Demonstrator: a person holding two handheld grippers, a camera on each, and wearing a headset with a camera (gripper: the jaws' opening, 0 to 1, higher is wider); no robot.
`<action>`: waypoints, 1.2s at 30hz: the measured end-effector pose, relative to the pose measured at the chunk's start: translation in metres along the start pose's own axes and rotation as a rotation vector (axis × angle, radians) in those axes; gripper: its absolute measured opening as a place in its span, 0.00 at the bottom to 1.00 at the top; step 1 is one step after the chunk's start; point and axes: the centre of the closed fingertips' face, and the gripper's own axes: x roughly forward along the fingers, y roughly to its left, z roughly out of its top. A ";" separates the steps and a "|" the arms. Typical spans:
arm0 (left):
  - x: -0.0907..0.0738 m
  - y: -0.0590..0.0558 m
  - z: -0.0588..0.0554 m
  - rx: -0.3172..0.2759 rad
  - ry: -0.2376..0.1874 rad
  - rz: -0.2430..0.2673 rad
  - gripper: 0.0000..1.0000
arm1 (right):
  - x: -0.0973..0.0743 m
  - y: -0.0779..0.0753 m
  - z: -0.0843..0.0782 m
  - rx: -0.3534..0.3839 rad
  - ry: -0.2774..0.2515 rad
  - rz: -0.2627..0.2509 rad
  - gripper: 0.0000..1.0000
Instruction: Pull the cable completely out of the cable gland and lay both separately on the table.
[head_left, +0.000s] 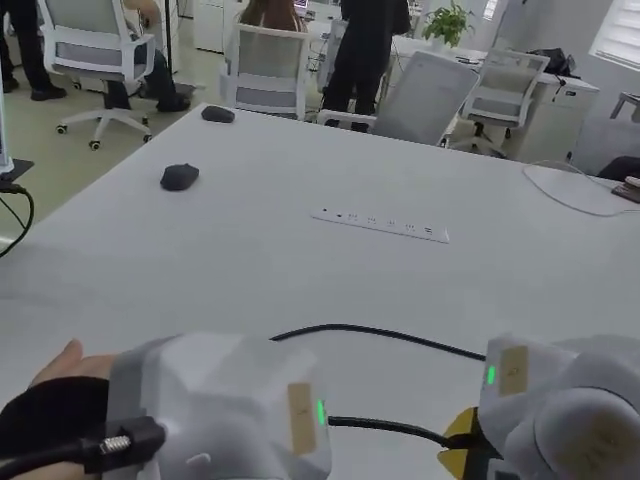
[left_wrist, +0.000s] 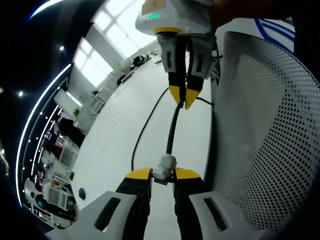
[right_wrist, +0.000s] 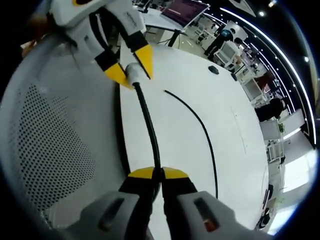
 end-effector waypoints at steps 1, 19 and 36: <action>0.000 0.000 0.000 0.000 0.001 -0.001 0.17 | -0.001 -0.006 -0.001 0.008 0.000 -0.012 0.03; 0.001 0.003 -0.011 -0.018 0.049 0.016 0.17 | 0.028 -0.186 0.013 -0.073 0.007 -0.177 0.06; 0.005 0.005 -0.029 -0.082 0.120 0.009 0.17 | 0.138 -0.311 -0.083 0.497 0.025 -0.211 0.12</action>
